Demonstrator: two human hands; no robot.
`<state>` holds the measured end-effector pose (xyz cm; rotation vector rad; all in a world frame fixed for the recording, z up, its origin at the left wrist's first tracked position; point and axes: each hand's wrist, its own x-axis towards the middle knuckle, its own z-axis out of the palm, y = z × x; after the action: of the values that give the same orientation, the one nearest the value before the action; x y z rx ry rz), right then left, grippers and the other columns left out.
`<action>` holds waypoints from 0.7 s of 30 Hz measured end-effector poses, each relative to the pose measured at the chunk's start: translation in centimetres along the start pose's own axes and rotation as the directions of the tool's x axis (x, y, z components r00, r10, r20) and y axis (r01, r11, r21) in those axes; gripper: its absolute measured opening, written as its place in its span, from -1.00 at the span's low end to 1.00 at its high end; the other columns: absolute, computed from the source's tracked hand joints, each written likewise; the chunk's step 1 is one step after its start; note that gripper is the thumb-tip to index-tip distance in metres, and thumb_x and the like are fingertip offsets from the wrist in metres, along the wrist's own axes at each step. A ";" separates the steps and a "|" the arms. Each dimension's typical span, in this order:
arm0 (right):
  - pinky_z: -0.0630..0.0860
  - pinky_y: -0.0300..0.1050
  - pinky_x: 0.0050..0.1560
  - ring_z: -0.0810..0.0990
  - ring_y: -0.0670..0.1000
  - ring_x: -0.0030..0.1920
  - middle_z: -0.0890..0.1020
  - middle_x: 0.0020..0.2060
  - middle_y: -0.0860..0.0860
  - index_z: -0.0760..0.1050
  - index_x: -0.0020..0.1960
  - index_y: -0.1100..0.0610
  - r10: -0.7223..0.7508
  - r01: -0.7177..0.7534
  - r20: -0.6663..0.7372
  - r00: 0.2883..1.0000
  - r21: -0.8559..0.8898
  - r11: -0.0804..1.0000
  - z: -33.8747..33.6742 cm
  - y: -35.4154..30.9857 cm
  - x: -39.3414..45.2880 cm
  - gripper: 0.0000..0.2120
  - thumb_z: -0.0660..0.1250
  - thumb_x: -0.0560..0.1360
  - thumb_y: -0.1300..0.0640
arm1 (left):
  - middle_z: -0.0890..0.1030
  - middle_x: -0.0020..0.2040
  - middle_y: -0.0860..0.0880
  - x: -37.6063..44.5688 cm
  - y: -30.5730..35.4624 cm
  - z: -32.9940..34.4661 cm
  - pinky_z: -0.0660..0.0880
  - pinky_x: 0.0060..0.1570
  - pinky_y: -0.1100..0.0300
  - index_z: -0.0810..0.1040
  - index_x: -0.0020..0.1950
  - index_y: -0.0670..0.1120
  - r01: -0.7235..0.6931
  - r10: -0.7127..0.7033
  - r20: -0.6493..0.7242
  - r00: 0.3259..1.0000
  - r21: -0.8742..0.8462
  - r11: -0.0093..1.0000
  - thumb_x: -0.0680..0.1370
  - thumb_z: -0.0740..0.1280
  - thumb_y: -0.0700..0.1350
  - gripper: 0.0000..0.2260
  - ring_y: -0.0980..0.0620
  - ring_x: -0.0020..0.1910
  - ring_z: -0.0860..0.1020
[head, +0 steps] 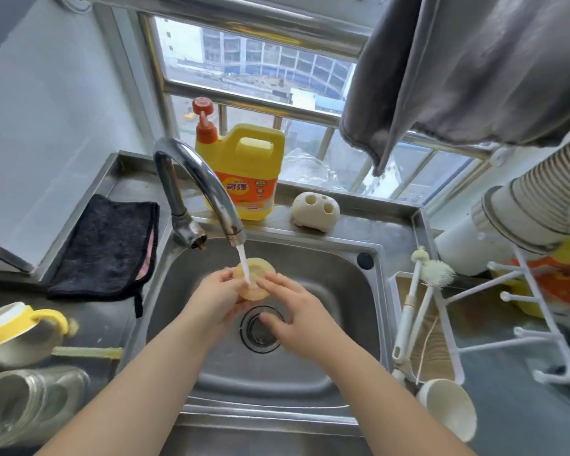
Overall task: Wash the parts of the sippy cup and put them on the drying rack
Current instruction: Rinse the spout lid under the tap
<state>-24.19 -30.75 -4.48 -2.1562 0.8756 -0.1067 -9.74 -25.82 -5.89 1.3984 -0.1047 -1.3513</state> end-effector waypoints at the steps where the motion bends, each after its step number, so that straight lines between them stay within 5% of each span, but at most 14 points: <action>1: 0.08 -0.44 0.32 0.25 -0.20 0.40 0.30 0.42 -0.18 0.32 0.44 -0.07 0.064 -0.062 0.058 0.996 -0.035 0.997 -0.6 0.4 -0.5 -0.49 0.34 0.52 0.09 | 0.64 -0.07 -0.18 0.2 -0.3 0.4 0.61 -0.22 0.17 0.53 0.11 -0.28 0.014 -0.014 -0.039 0.999 0.013 1.000 0.55 0.22 -0.39 -0.82 -0.05 -0.12 0.62; 3: 0.18 -0.34 0.34 0.33 -0.14 0.37 0.38 0.39 -0.11 0.36 0.42 -0.03 0.203 -0.195 0.114 0.972 -0.082 0.977 -1.9 1.6 -1.8 -0.53 0.33 0.53 0.05 | 0.59 -0.08 -0.19 0.6 -0.9 1.1 0.60 -0.35 0.21 0.49 0.07 -0.27 0.060 -0.060 -0.080 0.995 -0.002 0.998 0.56 0.19 -0.41 -0.84 -0.06 -0.14 0.58; 6: 0.41 -0.27 0.18 0.55 -0.08 0.07 0.61 0.11 -0.02 0.53 0.24 0.06 0.391 -0.392 -0.096 0.916 -0.001 0.920 -4.4 3.5 -4.2 -0.72 0.31 0.53 0.10 | 0.55 -0.08 -0.19 1.0 -1.7 1.9 0.53 -0.53 0.29 0.45 0.10 -0.23 0.126 -0.131 -0.101 0.986 -0.055 0.991 0.56 0.18 -0.42 -0.82 -0.04 -0.20 0.54; 9: 0.49 -0.17 -0.02 0.57 0.01 -0.09 0.62 -0.12 0.02 0.57 0.04 0.11 0.564 -0.599 -0.367 0.740 0.022 0.800 -7.2 6.6 -6.8 -0.86 0.26 0.55 0.16 | 0.54 0.03 -0.24 1.4 -2.4 2.0 0.56 -0.50 0.26 0.40 0.19 -0.24 0.127 -0.140 -0.113 0.984 -0.113 0.985 0.58 0.14 -0.41 -0.78 -0.07 -0.16 0.54; 12: 0.42 -0.21 -0.27 0.53 0.02 -0.22 0.57 -0.14 0.07 0.55 0.04 0.22 0.728 -0.792 -0.370 0.578 -0.041 0.609 -9.4 10.1 -8.3 -0.80 0.17 0.59 0.19 | 0.53 0.00 -0.24 1.4 -2.8 1.8 0.57 -0.49 0.25 0.38 0.20 -0.24 0.112 -0.131 -0.128 0.983 -0.147 0.983 0.59 0.10 -0.41 -0.78 -0.07 -0.17 0.53; 15: 0.43 -0.14 -0.13 0.53 0.13 -0.03 0.54 0.11 0.18 0.49 0.16 0.29 0.850 -0.896 -0.290 0.441 -0.086 0.435 -9.9 12.9 -8.3 -0.77 0.12 0.59 0.27 | 0.49 0.10 -0.27 1.2 -3.1 1.9 0.58 -0.46 0.24 0.41 0.14 -0.23 0.110 -0.128 -0.129 0.983 -0.138 0.984 0.60 0.09 -0.40 -0.81 -0.06 -0.16 0.53; 18: 0.45 -0.17 0.13 0.49 0.11 0.24 0.48 0.25 0.15 0.38 0.31 0.29 0.875 -0.899 -0.229 0.426 -0.221 0.379 -9.6 14.5 -7.6 -0.69 0.06 0.62 0.27 | 0.53 0.05 -0.24 0.7 -3.2 1.9 0.58 -0.44 0.26 0.39 0.21 -0.24 0.098 -0.113 -0.104 0.988 -0.133 0.986 0.59 0.11 -0.40 -0.77 -0.04 -0.14 0.54; 21: 0.43 -0.19 0.14 0.47 0.10 0.26 0.47 0.26 0.15 0.36 0.33 0.29 0.871 -0.874 -0.213 0.442 -0.318 0.366 -9.6 15.4 -7.3 -0.68 0.10 0.61 0.25 | 0.56 -0.07 -0.19 0.2 -3.1 1.9 0.58 -0.41 0.26 0.41 0.20 -0.23 0.080 -0.095 -0.099 0.991 -0.137 0.987 0.59 0.13 -0.40 -0.78 -0.04 -0.14 0.55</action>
<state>-41.59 -39.37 -7.24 -1.6869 2.1017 0.6708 -12.89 -26.05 -7.68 1.3721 0.1163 -1.3285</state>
